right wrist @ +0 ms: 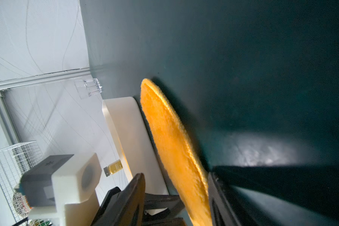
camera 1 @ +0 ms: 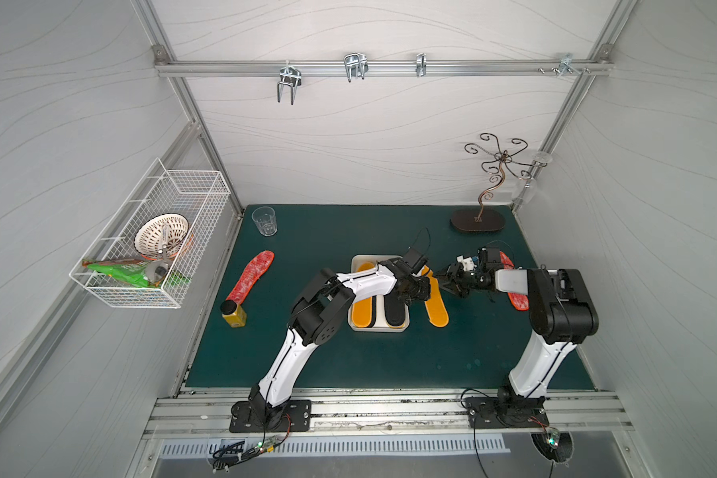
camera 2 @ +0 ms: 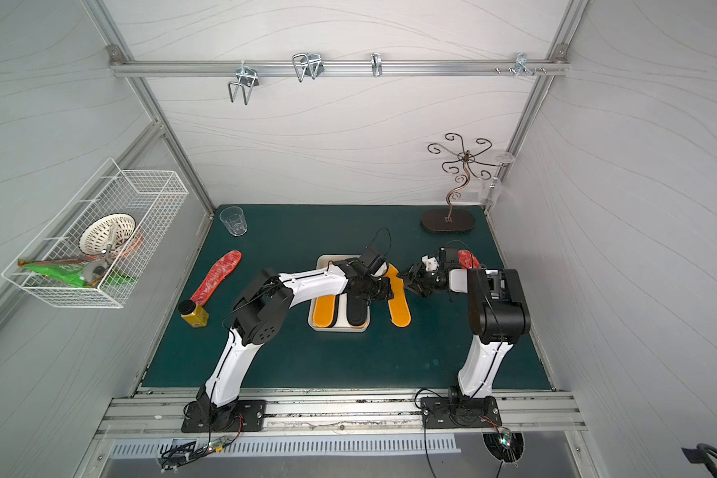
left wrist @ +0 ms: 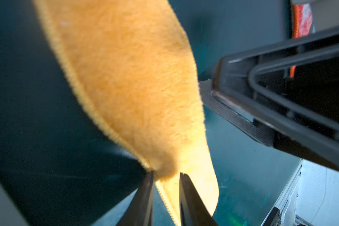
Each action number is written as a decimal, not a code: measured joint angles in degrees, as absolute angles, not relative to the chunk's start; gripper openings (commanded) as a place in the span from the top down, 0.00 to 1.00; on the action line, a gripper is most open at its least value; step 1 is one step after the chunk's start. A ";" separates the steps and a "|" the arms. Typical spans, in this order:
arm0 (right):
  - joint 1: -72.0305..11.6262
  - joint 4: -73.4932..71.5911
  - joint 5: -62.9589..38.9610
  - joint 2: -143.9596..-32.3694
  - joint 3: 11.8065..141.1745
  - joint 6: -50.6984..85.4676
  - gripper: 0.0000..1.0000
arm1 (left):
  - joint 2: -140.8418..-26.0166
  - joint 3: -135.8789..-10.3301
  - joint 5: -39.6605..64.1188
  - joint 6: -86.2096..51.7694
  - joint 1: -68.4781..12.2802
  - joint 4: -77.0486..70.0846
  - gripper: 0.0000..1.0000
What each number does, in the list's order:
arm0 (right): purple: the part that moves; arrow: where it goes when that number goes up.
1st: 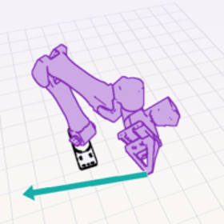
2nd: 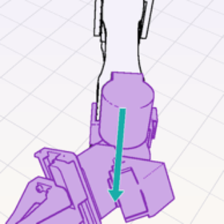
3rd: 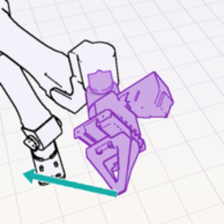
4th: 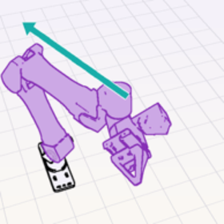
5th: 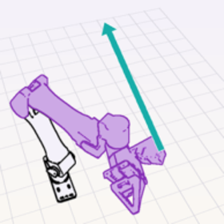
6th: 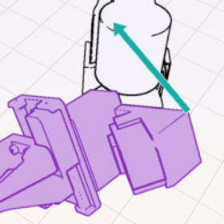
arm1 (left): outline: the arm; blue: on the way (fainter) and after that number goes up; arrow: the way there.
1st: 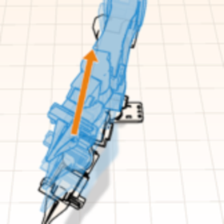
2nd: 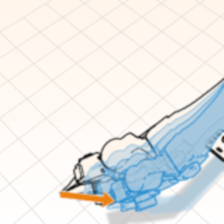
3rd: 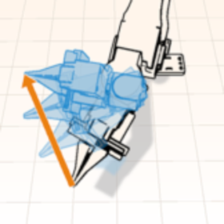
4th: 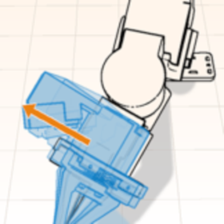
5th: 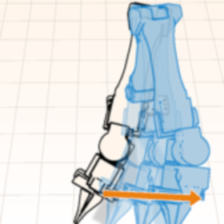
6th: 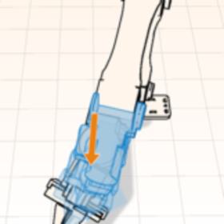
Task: Put the insoles into the storage box
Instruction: Pick up the insole from the center of the board.
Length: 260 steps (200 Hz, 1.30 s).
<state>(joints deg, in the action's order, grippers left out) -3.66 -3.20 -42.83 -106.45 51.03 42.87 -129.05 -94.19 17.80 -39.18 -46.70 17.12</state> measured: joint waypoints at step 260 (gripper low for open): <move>-2.11 -4.03 -43.42 -100.31 42.28 44.88 0.52 | -127.11 -90.52 16.14 -37.67 -43.55 16.67 0.77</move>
<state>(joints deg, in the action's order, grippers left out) -2.11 -4.03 -43.42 -100.31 42.28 44.88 -127.11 -90.52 16.14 -37.67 -43.55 16.67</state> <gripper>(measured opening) 0.484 0.225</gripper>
